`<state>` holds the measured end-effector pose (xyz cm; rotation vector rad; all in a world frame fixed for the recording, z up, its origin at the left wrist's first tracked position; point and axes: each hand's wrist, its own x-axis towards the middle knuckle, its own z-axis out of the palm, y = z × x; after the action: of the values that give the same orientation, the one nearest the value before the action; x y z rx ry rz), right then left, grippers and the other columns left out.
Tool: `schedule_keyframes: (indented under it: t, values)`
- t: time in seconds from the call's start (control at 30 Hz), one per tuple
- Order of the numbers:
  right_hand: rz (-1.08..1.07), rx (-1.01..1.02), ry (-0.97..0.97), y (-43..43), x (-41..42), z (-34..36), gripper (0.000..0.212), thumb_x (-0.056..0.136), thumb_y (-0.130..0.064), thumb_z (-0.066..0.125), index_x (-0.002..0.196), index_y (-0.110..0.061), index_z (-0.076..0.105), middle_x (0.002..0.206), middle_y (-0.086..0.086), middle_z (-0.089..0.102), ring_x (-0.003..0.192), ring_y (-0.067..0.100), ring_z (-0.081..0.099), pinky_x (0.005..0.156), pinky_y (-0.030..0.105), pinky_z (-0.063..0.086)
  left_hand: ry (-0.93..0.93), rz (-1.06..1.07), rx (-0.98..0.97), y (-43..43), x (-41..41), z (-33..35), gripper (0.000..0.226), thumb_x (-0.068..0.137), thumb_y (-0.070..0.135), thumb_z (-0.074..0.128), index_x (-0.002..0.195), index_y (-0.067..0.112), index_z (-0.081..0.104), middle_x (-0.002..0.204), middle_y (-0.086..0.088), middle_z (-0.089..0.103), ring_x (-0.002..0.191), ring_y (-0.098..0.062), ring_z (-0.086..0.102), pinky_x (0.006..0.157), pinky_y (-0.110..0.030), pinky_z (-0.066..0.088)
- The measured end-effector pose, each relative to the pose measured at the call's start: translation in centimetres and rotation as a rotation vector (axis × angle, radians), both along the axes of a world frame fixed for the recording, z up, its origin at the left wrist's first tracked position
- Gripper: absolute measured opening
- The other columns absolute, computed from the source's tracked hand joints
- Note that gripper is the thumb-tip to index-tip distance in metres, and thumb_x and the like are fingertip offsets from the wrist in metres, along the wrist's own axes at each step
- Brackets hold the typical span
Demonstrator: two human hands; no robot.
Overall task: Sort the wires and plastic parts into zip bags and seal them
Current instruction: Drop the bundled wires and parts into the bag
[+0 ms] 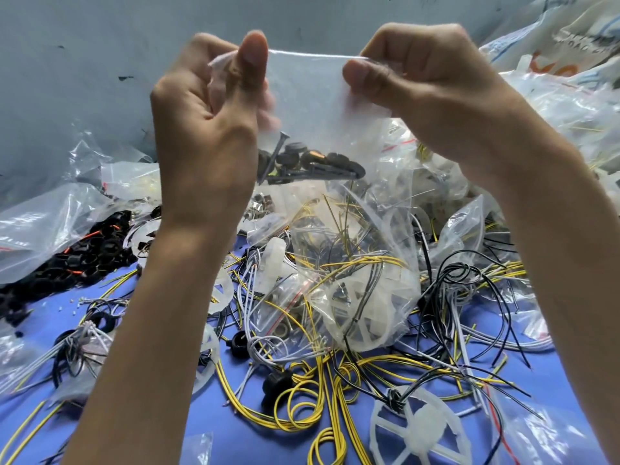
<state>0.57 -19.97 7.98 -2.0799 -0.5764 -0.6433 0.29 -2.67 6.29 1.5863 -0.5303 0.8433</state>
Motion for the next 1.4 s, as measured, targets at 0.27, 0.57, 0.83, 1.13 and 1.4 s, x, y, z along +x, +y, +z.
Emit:
schedule_keyframes:
  t: [0.27, 0.57, 0.83, 1.13, 1.4]
  values:
    - [0.030, 0.032, -0.087, -0.3, -0.2, 0.2, 0.011, 0.088, -0.024, 0.064, 0.080, -0.016, 0.065, 0.079, 0.001, 0.070, 0.076, 0.019, 0.069, 0.080, 0.045, 0.053, 0.039, -0.076, -0.078, 0.3, 0.0, 0.0, 0.015, 0.094, 0.022, 0.058, 0.082, 0.018, 0.050, 0.054, 0.014, 0.053, 0.050, -0.004, 0.050, 0.049, -0.022, 0.041]
    - [0.000, 0.139, -0.143, 0.1, -0.4, 0.4, 0.016, 0.092, -0.022, 0.057, 0.078, -0.016, 0.062, 0.075, 0.006, 0.068, 0.069, 0.024, 0.067, 0.076, 0.047, 0.052, 0.112, -0.278, -0.165, 0.0, -0.1, -0.2, 0.015, 0.090, 0.017, 0.062, 0.085, 0.016, 0.048, 0.064, 0.010, 0.065, 0.061, -0.012, 0.066, 0.063, -0.031, 0.055]
    - [0.007, 0.161, -0.164, 0.2, 0.0, 0.2, 0.023, 0.092, -0.021, 0.058, 0.087, 0.002, 0.063, 0.081, 0.017, 0.068, 0.072, 0.035, 0.065, 0.071, 0.048, 0.052, 0.310, -0.458, -0.045, -1.6, -0.4, -1.3, 0.016, 0.080, 0.003, 0.069, 0.082, 0.012, 0.055, 0.075, 0.003, 0.074, 0.069, -0.012, 0.071, 0.062, -0.021, 0.053]
    - [0.200, 0.197, -0.022, 0.2, -0.5, 0.0, 0.009, 0.089, -0.015, 0.062, 0.088, -0.009, 0.055, 0.079, 0.024, 0.064, 0.069, 0.037, 0.061, 0.070, 0.058, 0.051, 0.166, -0.400, -0.160, -0.6, 0.0, -1.0, 0.021, 0.077, -0.014, 0.066, 0.073, 0.006, 0.059, 0.062, 0.003, 0.068, 0.071, -0.015, 0.070, 0.067, -0.027, 0.056]
    - [0.317, 0.214, 0.069, -0.6, -0.6, 0.3, 0.020, 0.078, -0.011, 0.072, 0.090, -0.010, 0.056, 0.075, -0.003, 0.071, 0.073, 0.015, 0.072, 0.061, 0.026, 0.056, 0.108, -0.376, -0.147, 0.0, -0.1, -0.5, 0.017, 0.076, -0.009, 0.069, 0.078, 0.006, 0.062, 0.064, 0.005, 0.069, 0.072, -0.015, 0.071, 0.067, -0.028, 0.056]
